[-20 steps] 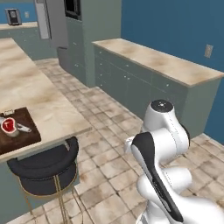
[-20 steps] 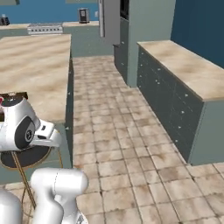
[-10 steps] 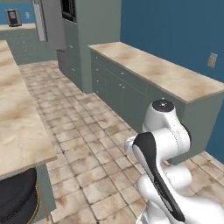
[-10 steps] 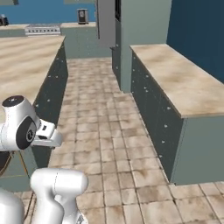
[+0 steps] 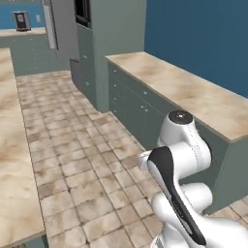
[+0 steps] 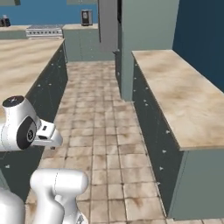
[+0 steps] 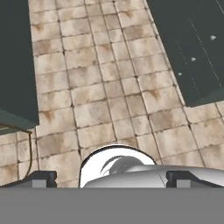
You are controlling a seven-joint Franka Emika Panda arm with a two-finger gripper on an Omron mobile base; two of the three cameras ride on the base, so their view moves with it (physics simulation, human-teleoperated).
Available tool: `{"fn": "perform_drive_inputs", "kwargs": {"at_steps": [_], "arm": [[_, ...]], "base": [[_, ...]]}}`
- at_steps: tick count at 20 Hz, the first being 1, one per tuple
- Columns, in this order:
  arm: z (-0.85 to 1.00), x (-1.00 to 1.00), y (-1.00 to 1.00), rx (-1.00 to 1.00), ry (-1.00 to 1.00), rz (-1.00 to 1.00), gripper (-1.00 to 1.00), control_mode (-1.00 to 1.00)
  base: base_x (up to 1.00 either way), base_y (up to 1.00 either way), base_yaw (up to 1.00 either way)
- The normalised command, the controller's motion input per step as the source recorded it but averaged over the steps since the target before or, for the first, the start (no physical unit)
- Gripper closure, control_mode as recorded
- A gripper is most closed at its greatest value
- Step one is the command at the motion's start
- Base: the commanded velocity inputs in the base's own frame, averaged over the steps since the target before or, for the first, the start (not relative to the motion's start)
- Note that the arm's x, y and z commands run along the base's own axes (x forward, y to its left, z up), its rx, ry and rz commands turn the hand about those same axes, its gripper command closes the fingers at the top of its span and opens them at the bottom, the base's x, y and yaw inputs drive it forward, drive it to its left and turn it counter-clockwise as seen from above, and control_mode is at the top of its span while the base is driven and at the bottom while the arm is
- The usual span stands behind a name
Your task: Gather the lemon wedge and squash from the fridge and place them on a tray on the dining counter. Then gather the chicken drumstick and steak from the fridge and place them on the other tray.
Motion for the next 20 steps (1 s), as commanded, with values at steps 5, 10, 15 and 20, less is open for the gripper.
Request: {"fn": "perform_drive_inputs", "kwargs": {"at_steps": [5, 10, 15, 20], "arm": [[0.0, 0.0, 0.0, 0.0, 0.0, 0.0, -1.0, 1.0], [0.0, 0.0, 0.0, 0.0, 0.0, 0.0, -1.0, 1.0], [0.0, 0.0, 0.0, 0.0, 0.0, 0.0, -1.0, 1.0], [0.0, 0.0, 0.0, 0.0, 0.0, 0.0, -1.0, 1.0]], "base": [[1.0, -0.02, 0.04], [1.0, 0.0, 0.02], [1.0, -0.04, 0.05], [1.0, -0.07, 0.05]]}}
